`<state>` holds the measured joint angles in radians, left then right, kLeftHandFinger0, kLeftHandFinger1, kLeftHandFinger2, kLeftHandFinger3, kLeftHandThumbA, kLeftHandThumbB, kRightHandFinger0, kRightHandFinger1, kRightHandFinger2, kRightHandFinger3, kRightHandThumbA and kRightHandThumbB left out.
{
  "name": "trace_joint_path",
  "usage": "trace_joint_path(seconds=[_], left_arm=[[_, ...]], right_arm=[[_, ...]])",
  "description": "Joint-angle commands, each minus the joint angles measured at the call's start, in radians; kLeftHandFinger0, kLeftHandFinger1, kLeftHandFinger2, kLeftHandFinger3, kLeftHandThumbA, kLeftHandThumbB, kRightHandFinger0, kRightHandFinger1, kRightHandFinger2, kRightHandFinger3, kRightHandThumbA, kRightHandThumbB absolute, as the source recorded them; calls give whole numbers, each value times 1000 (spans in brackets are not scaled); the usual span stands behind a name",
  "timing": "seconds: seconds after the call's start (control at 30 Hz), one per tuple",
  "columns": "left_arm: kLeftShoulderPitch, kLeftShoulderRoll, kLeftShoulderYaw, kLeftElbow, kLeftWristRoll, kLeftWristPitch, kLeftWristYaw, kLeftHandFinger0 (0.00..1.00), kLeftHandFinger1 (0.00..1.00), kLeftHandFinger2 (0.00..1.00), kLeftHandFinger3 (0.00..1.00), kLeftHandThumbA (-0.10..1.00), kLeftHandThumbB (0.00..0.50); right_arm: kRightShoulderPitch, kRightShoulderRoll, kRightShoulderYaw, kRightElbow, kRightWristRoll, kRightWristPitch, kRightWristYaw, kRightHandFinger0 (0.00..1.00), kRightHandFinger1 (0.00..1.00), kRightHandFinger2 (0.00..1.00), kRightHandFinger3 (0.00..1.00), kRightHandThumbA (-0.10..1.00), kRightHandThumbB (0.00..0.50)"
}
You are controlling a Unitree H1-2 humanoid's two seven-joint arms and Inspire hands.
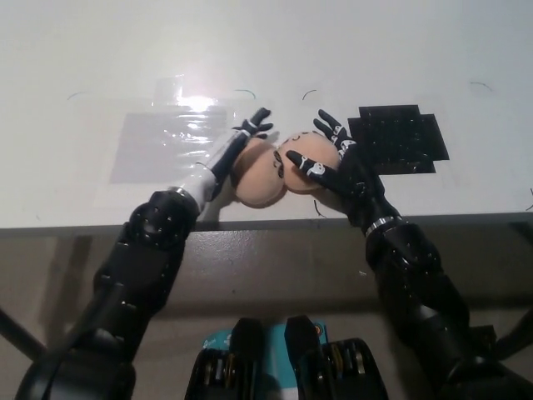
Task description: Use both hands to push two dumpling toys together to the middle
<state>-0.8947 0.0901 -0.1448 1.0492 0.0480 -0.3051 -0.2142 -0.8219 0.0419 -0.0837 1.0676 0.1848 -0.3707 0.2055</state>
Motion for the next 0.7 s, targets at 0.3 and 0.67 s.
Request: trace_joint_path(seconds=[0.3,0.67], left_arm=[[-43,16,-28,33,45,-28,-4,1000,1000,1000,1000,1000,382],[-36,91,-11,-7,38,-29,-9,1000,1000,1000,1000,1000,404]], right_arm=[[-30,-14,-25,-28,23,-6,10,1000,1000,1000,1000,1000,228],[10,-61,-22,-104,14,4,24,1000,1000,1000,1000,1000,209]])
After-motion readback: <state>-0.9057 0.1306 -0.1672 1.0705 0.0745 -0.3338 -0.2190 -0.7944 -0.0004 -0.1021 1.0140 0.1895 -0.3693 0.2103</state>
